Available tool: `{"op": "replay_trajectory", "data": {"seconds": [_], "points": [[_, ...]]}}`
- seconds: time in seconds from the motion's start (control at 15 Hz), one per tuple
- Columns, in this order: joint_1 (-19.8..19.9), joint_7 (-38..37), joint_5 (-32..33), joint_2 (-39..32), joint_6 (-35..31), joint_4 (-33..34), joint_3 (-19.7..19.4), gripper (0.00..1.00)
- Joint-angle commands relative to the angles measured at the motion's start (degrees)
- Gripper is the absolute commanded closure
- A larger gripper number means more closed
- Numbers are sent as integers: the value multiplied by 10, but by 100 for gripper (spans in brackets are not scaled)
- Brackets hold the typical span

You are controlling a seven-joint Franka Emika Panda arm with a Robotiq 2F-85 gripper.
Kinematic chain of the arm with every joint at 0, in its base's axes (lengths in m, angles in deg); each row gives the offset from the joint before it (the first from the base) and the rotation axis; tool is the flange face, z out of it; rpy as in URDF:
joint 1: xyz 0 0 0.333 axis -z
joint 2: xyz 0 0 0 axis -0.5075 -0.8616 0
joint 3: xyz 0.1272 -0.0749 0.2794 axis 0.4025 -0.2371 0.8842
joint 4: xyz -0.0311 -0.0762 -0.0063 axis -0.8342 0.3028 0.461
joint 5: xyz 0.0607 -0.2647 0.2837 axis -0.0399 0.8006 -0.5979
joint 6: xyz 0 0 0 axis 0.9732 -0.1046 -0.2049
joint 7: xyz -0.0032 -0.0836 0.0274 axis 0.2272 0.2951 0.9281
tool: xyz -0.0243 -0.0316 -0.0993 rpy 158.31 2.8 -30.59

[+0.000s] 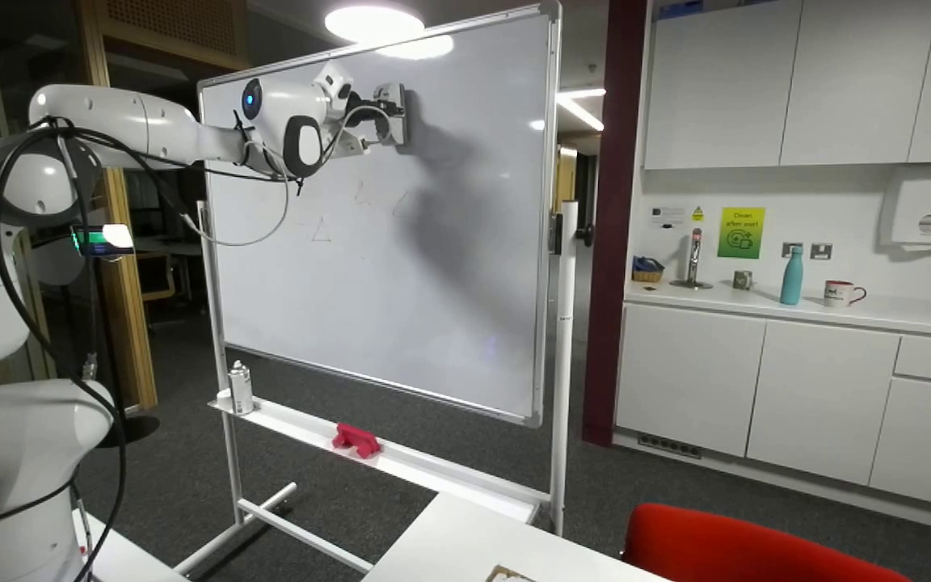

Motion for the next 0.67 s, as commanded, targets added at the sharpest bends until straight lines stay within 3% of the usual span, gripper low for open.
{"op": "replay_trajectory", "data": {"seconds": [0.0,0.13,0.2,0.6], "points": [[0,-1,0,-1,0,1,0,40],[0,-1,0,-2,0,1,-1,40],[0,-1,0,-2,0,1,-1,65],[-6,7,-1,-8,-42,-50,-4,65]]}}
